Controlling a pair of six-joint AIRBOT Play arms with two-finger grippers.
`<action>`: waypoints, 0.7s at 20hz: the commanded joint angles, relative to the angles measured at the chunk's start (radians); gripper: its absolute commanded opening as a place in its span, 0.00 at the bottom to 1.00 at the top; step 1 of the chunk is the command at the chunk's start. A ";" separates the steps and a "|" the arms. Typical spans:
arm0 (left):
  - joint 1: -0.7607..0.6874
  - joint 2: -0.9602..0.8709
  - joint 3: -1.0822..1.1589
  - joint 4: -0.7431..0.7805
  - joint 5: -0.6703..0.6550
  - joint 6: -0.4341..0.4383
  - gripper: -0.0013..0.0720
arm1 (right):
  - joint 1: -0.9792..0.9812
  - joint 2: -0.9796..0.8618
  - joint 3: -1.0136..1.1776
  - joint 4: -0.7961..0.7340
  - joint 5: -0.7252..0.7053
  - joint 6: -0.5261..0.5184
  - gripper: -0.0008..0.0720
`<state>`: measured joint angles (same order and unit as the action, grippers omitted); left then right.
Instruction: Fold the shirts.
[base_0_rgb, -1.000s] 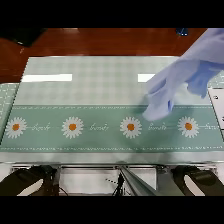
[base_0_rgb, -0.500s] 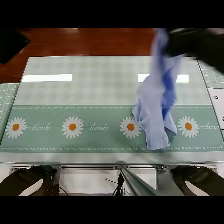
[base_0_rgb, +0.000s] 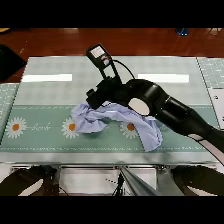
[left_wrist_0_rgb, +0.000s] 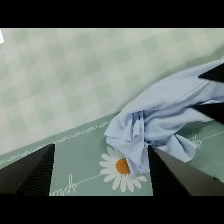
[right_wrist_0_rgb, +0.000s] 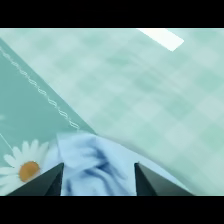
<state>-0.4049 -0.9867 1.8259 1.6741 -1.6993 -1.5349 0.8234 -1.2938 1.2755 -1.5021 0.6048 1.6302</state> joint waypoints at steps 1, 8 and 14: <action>0.000 -0.012 -0.069 0.005 -0.011 0.000 0.98 | -0.113 0.084 0.001 -0.141 0.149 0.000 0.73; 0.000 -0.009 -0.621 -0.158 0.200 0.000 0.98 | -0.713 0.301 0.001 -0.278 0.505 -0.114 0.73; 0.165 -0.003 -0.945 -0.335 0.361 0.073 0.98 | -1.209 0.300 -0.133 0.166 0.507 -0.282 0.73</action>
<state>-0.3206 -0.9913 1.0248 1.4780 -1.4220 -1.5154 -0.1707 -1.0023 1.2114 -1.5677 1.0969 1.4361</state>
